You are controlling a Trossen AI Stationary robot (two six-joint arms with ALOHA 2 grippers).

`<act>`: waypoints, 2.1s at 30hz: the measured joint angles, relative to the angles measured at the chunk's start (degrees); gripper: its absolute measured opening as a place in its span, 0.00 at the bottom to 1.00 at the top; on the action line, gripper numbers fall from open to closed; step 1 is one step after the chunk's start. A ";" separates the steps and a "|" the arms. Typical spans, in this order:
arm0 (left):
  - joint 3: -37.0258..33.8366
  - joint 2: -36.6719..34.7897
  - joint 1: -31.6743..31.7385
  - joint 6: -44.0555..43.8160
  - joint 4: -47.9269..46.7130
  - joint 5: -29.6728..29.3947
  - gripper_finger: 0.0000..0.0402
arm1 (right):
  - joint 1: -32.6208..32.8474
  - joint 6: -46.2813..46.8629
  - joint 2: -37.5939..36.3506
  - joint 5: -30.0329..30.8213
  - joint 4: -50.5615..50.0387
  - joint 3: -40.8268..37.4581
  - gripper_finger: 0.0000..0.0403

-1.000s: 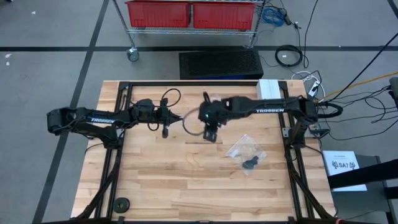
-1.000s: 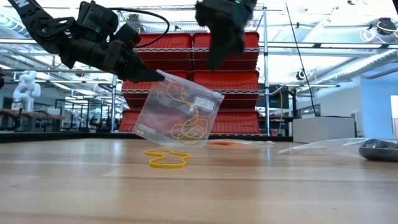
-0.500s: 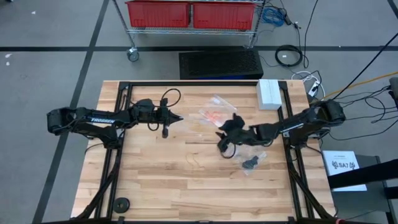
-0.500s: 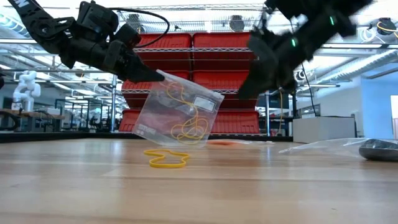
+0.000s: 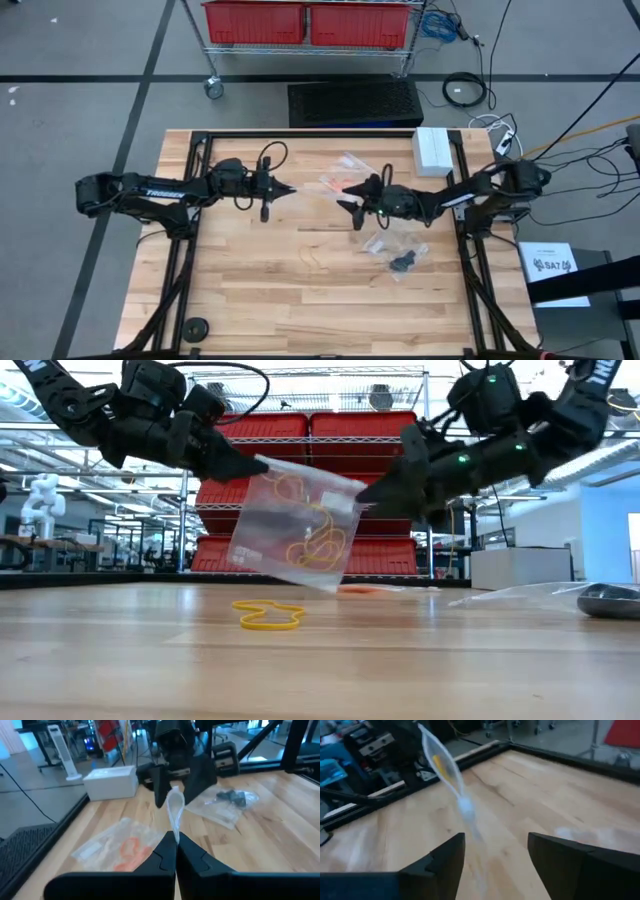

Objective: Sort rubber bands
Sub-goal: Put the yellow rubber band into the open transparent zip bag

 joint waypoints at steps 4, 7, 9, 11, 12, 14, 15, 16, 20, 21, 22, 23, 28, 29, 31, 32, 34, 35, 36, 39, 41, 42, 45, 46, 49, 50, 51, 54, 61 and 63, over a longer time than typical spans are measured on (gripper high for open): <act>0.06 0.00 0.02 -0.07 0.90 0.00 0.00 | -1.42 -5.67 2.76 -2.29 -0.13 3.35 0.49; 0.06 0.00 0.04 -0.45 0.87 -0.03 0.00 | -1.47 -10.10 4.37 -2.32 -0.11 6.05 0.36; 0.06 0.00 0.04 -0.46 0.82 -0.05 0.00 | -1.44 -12.88 4.77 -2.41 -0.17 7.44 0.22; 0.06 0.00 0.07 -0.46 0.96 -0.08 0.00 | -1.44 -14.94 4.70 -2.64 -1.02 8.65 0.08; 0.06 0.00 0.05 -0.45 1.38 -0.11 0.00 | -1.44 -15.94 4.47 -3.26 -1.58 9.12 0.04; 0.06 0.00 0.04 -0.47 2.60 -0.17 0.00 | -1.50 -17.10 3.97 -4.55 -2.02 10.31 0.03; 0.06 0.00 0.04 -0.48 3.48 -0.17 0.00 | -1.68 -17.85 3.69 -5.42 -2.83 11.01 0.03; 0.06 0.00 0.04 -0.46 4.19 -0.20 0.00 | -1.74 -18.44 3.60 -6.05 -3.79 12.00 0.03; 0.04 0.00 -0.22 -0.49 4.71 -0.23 0.00 | -2.09 -19.94 3.73 -6.82 -10.75 16.34 0.01; 0.03 0.00 -0.31 -0.52 4.74 -0.25 0.00 | -2.13 -19.96 3.75 -7.00 -12.51 17.50 0.01; 0.03 0.00 -0.41 -0.53 4.74 -0.32 0.00 | -2.19 -20.16 3.75 -8.00 -14.29 18.58 0.01; 0.03 0.00 -0.60 -0.53 4.70 -0.39 0.00 | -2.20 -20.57 3.75 -8.75 -15.80 19.49 0.01; 0.03 0.07 -1.44 -0.51 5.29 -0.44 0.00 | -2.13 -21.27 3.80 -9.83 -18.23 21.39 0.01; 0.03 0.26 -1.48 -0.52 5.52 -0.44 0.00 | -2.17 -21.17 3.80 -9.83 -18.14 21.46 0.01; 0.03 0.88 -1.64 -0.46 5.71 -0.44 0.00 | -2.20 -21.07 3.80 -9.81 -18.56 21.46 0.01; 0.03 1.30 -1.71 -0.15 5.70 -0.44 0.00 | -2.21 -21.00 3.80 -9.79 -19.21 21.46 0.01; 0.03 2.22 -1.73 1.03 5.59 -1.06 0.00 | -2.43 -19.99 3.47 -9.34 -21.52 21.46 0.03; 0.03 2.57 -1.70 1.42 5.40 -1.73 0.00 | -2.60 -19.10 3.10 -9.33 -22.74 21.46 0.04; 0.03 2.80 -1.52 1.93 5.39 -2.17 0.00 | -2.84 -18.14 2.55 -9.33 -24.34 21.46 0.06; 0.03 2.97 -0.77 2.57 5.47 -2.54 0.00 | -3.37 -15.23 0.47 -9.25 -29.95 21.46 0.12; 0.03 2.96 -0.33 2.57 5.50 -2.58 0.00 | -3.38 -13.75 -1.31 -9.07 -33.73 21.46 0.16; 0.03 2.94 -0.12 2.57 5.40 -2.58 0.00 | -3.33 -13.23 -2.40 -9.11 -35.70 21.46 0.19; 0.03 2.89 0.24 2.57 5.47 -2.58 0.00 | -3.04 -11.78 -5.71 -9.30 -40.49 21.46 0.26; 0.03 2.89 0.28 2.55 5.39 -2.58 0.00 | -2.85 -11.32 -6.86 -9.29 -42.26 21.46 0.28; 0.03 2.89 0.24 2.53 5.18 -2.58 0.00 | -1.90 -9.63 -10.31 -9.09 -46.75 21.46 0.33; 0.03 2.88 0.22 2.53 5.19 -2.58 0.00 | -1.34 -9.38 -11.41 -9.10 -48.09 21.46 0.35; 0.03 2.86 0.22 2.53 5.19 -2.58 0.00 | -0.62 -9.27 -12.34 -9.12 -49.29 21.46 0.36; 0.03 2.86 0.22 2.49 5.50 -2.58 0.00 | 2.14 -8.42 -13.35 -9.04 -50.61 21.46 0.37; 0.03 2.84 0.22 0.98 8.16 -2.58 0.00 | 11.50 -2.63 -1.63 -9.64 -46.49 21.44 0.15; 0.03 2.84 0.07 0.96 8.71 -2.58 0.00 | 14.18 -1.68 3.09 -10.16 -41.07 21.44 0.06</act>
